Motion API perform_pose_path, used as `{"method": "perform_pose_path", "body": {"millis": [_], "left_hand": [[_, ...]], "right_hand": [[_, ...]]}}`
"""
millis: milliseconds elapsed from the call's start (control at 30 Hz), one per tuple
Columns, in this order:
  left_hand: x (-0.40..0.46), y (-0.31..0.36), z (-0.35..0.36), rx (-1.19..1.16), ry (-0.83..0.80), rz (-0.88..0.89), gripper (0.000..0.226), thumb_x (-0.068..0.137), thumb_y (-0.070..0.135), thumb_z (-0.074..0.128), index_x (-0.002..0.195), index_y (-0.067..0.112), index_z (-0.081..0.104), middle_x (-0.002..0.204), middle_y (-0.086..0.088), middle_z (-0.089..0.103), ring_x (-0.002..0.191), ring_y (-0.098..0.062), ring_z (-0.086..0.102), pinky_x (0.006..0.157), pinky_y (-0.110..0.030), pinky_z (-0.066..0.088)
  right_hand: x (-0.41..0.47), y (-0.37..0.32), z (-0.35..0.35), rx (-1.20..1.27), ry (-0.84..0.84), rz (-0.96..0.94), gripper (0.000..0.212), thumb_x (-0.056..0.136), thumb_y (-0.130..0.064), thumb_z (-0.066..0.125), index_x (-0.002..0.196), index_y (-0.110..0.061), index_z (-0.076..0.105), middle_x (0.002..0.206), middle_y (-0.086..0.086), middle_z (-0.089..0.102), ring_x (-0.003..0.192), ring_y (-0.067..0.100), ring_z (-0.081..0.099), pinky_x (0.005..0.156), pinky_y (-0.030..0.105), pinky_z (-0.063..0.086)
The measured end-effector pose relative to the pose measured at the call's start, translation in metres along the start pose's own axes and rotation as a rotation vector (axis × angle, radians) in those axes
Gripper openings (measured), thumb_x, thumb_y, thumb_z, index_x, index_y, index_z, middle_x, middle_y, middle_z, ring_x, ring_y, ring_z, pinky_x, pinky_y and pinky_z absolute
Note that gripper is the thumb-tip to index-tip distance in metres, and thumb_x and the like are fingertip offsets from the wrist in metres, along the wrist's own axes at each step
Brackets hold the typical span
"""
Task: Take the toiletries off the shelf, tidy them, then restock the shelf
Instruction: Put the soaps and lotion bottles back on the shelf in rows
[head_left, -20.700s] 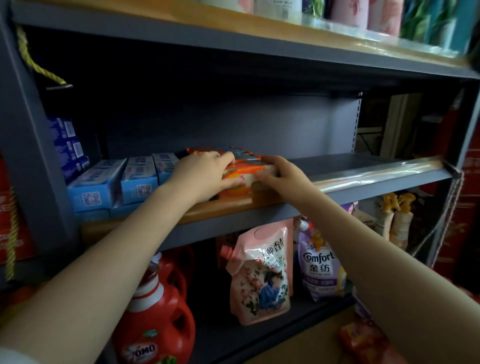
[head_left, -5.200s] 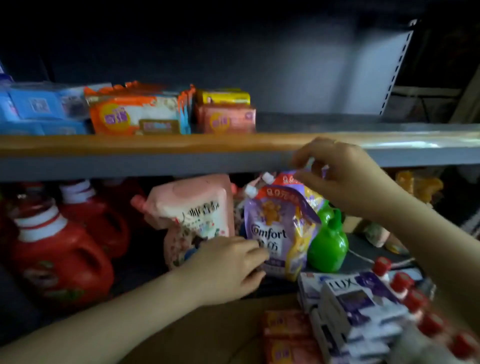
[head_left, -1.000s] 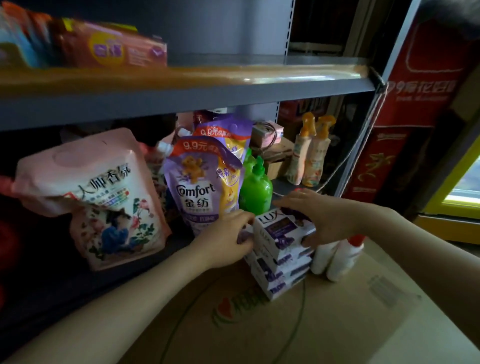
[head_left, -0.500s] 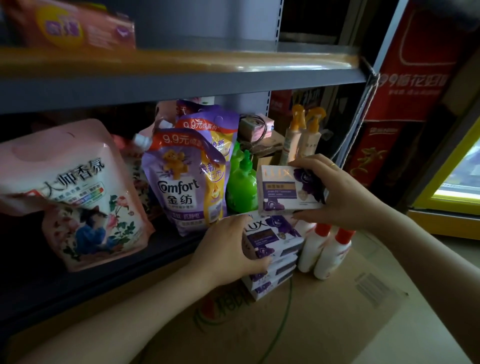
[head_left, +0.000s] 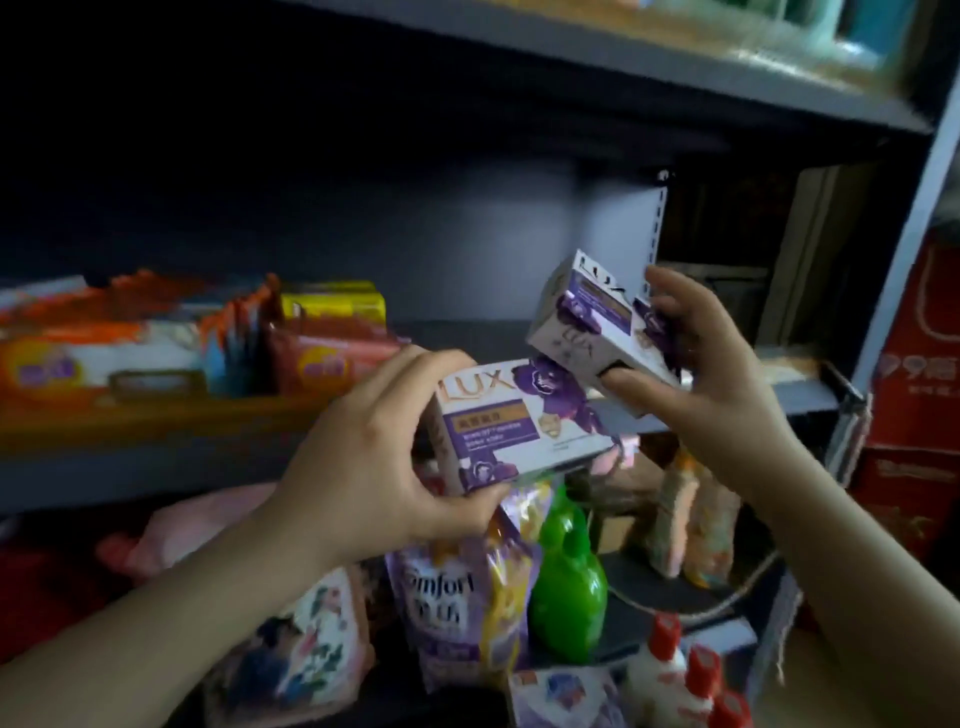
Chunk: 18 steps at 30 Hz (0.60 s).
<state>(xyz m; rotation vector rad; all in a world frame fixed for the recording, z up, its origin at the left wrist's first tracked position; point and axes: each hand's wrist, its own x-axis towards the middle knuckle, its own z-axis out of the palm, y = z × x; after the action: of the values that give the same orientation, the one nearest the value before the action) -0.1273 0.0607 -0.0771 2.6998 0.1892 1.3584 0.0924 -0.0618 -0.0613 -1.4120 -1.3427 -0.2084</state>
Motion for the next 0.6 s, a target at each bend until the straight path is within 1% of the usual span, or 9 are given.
{"method": "perform_pose_path", "body": {"millis": [67, 100, 200, 267, 400, 467, 500, 533, 600], "left_hand": [[0.01, -0.006, -0.017, 0.027, 0.016, -0.023, 0.062, 0.061, 0.052, 0.066, 0.112, 0.02, 0.054, 0.101, 0.009, 0.056, 0.092, -0.002, 0.055, 0.077, -0.014, 0.043], [0.012, -0.008, -0.024, 0.02, 0.024, -0.044, 0.059, 0.06, 0.052, 0.066, 0.11, 0.025, 0.053, 0.101, 0.012, 0.057, 0.092, 0.002, 0.054, 0.077, -0.011, 0.042], [0.012, -0.016, -0.038, 0.003, 0.032, -0.132, 0.056, 0.058, 0.054, 0.065, 0.108, 0.032, 0.052, 0.1, 0.018, 0.058, 0.094, 0.005, 0.055, 0.076, -0.006, 0.04], [0.007, -0.02, -0.043, 0.047, 0.024, -0.184, 0.061, 0.057, 0.057, 0.063, 0.111, 0.031, 0.051, 0.1, 0.021, 0.057, 0.097, 0.006, 0.053, 0.077, -0.004, 0.039], [0.001, -0.023, -0.049, 0.067, 0.008, -0.206, 0.058, 0.058, 0.057, 0.062, 0.109, 0.035, 0.05, 0.099, 0.025, 0.055, 0.098, 0.01, 0.051, 0.075, -0.001, 0.038], [0.003, -0.022, -0.05, 0.066, 0.02, -0.216, 0.055, 0.057, 0.057, 0.062, 0.108, 0.038, 0.049, 0.099, 0.025, 0.056, 0.098, 0.009, 0.052, 0.075, -0.002, 0.04], [0.004, -0.022, -0.05, 0.064, 0.028, -0.221, 0.056, 0.057, 0.058, 0.062, 0.108, 0.037, 0.05, 0.099, 0.024, 0.056, 0.097, 0.007, 0.053, 0.075, -0.004, 0.04], [0.007, -0.022, -0.05, 0.063, 0.036, -0.225, 0.058, 0.057, 0.058, 0.062, 0.109, 0.035, 0.052, 0.1, 0.023, 0.057, 0.096, 0.006, 0.054, 0.075, -0.005, 0.041], [0.015, -0.023, -0.051, 0.056, 0.055, -0.226, 0.059, 0.057, 0.058, 0.061, 0.109, 0.03, 0.054, 0.1, 0.021, 0.058, 0.095, 0.006, 0.054, 0.075, -0.004, 0.04]], "right_hand": [[0.037, 0.006, 0.017, 0.143, -0.032, 0.079, 0.07, 0.057, -0.048, 0.075, 0.12, -0.04, 0.047, 0.106, -0.013, 0.057, 0.091, 0.005, 0.06, 0.075, 0.014, 0.05], [0.053, 0.01, 0.027, 0.111, -0.062, 0.093, 0.066, 0.058, -0.044, 0.077, 0.117, -0.034, 0.05, 0.101, -0.013, 0.059, 0.087, 0.006, 0.06, 0.071, 0.012, 0.048], [0.091, 0.023, 0.057, -0.21, -0.253, 0.053, 0.051, 0.068, -0.034, 0.079, 0.111, -0.026, 0.053, 0.092, -0.015, 0.058, 0.08, 0.003, 0.057, 0.065, 0.011, 0.041], [0.108, 0.029, 0.071, -0.324, -0.395, 0.007, 0.043, 0.071, -0.035, 0.078, 0.105, -0.025, 0.055, 0.095, -0.008, 0.06, 0.085, 0.011, 0.058, 0.068, 0.017, 0.042], [0.126, 0.027, 0.088, -0.29, -0.616, 0.008, 0.039, 0.076, -0.032, 0.074, 0.109, -0.025, 0.053, 0.108, -0.001, 0.061, 0.098, 0.016, 0.057, 0.087, 0.03, 0.049], [0.128, 0.025, 0.096, -0.379, -0.686, -0.002, 0.042, 0.08, -0.032, 0.07, 0.117, -0.02, 0.054, 0.122, 0.002, 0.058, 0.104, 0.016, 0.054, 0.091, 0.028, 0.045], [0.127, 0.021, 0.096, -0.392, -0.649, -0.024, 0.041, 0.082, -0.034, 0.067, 0.118, -0.02, 0.055, 0.126, 0.001, 0.056, 0.108, 0.016, 0.053, 0.09, 0.025, 0.042], [0.123, 0.015, 0.093, -0.322, -0.57, -0.049, 0.038, 0.084, -0.039, 0.063, 0.117, -0.021, 0.057, 0.127, -0.003, 0.054, 0.113, 0.016, 0.051, 0.089, 0.021, 0.04], [0.113, 0.001, 0.078, 0.076, -0.497, -0.07, 0.029, 0.087, -0.046, 0.056, 0.109, -0.029, 0.061, 0.121, -0.015, 0.058, 0.119, 0.012, 0.051, 0.091, 0.016, 0.042]]}}
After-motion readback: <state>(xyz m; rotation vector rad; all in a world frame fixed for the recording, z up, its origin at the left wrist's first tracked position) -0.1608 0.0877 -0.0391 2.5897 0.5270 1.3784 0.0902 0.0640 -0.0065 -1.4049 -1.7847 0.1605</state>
